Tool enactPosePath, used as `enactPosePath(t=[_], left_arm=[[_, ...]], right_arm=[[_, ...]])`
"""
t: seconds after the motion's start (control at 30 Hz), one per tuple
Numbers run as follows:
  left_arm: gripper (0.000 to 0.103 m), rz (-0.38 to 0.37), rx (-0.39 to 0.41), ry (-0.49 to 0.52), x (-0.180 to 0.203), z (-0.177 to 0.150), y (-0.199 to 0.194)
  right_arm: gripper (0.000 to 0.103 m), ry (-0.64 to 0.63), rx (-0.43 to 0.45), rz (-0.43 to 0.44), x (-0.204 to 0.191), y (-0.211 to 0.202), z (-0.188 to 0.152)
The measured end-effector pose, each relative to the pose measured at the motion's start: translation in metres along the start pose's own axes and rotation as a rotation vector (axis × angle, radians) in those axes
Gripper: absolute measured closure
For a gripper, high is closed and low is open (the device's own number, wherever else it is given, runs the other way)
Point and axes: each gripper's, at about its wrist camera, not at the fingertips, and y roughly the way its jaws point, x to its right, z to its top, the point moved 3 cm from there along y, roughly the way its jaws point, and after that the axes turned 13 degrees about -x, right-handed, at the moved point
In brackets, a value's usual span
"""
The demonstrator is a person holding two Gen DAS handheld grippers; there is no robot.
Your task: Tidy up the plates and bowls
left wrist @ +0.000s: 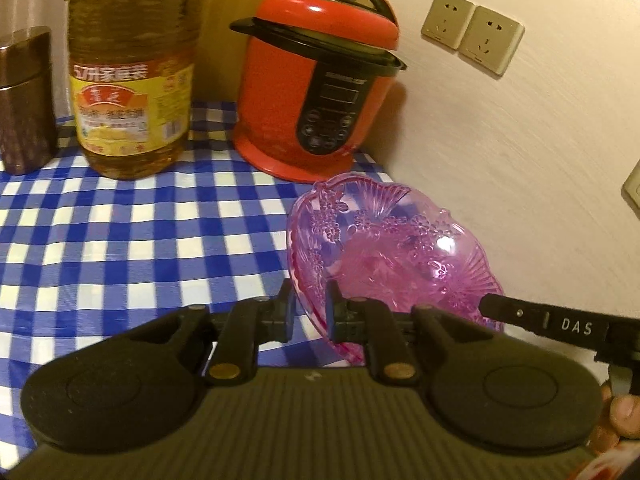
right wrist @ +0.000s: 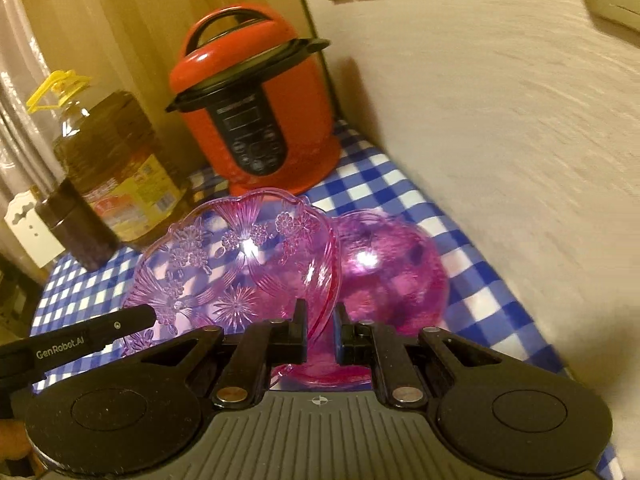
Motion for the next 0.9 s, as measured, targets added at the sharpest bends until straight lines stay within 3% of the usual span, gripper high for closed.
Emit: enactPosePath(t=[0.9], left_arm=[[0.09,-0.026,-0.056,0.084,0.048,0.016,0.07]], right_arm=[[0.09,0.079,-0.013,-0.146,0.057,0.014,0.008]])
